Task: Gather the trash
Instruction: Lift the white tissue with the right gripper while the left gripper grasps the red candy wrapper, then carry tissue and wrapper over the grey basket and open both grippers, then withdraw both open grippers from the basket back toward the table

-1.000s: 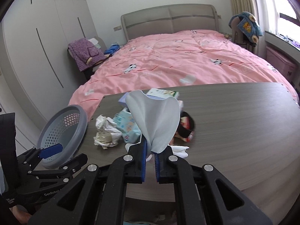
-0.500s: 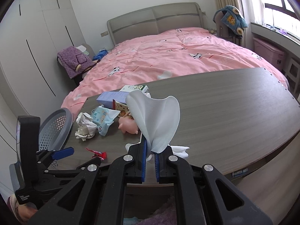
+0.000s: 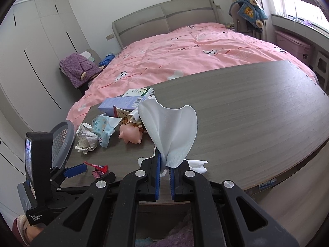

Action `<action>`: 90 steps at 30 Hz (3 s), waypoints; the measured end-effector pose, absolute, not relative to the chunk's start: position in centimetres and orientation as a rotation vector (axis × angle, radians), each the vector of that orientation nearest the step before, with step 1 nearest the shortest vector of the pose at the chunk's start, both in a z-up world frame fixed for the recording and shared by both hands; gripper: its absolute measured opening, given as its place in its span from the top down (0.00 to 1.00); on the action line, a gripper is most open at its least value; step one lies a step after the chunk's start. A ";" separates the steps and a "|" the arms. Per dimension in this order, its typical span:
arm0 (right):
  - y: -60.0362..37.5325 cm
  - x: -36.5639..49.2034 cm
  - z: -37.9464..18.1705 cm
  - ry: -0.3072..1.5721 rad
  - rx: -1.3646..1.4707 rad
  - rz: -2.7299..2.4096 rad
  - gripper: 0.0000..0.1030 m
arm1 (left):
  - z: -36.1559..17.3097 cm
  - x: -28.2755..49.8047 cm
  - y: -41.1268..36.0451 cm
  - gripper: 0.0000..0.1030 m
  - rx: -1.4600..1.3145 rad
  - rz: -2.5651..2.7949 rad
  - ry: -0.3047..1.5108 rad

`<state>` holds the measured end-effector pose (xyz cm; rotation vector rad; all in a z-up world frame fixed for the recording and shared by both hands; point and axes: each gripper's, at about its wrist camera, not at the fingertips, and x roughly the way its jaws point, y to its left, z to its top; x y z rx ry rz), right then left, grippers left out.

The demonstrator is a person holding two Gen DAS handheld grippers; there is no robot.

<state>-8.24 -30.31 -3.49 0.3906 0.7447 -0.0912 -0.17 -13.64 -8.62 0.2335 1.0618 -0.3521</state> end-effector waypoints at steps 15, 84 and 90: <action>-29.5 -7.7 -3.2 0.761 0.375 -0.081 0.92 | -6.1 -1.0 -11.9 0.72 0.201 -0.388 0.990; -0.5 8.3 -1.7 0.841 0.091 0.479 0.42 | -3.5 7.3 16.6 0.32 -0.052 0.136 0.921; -1.2 7.8 -1.8 0.845 0.095 0.461 0.38 | -3.6 7.0 16.5 0.32 -0.053 0.133 0.928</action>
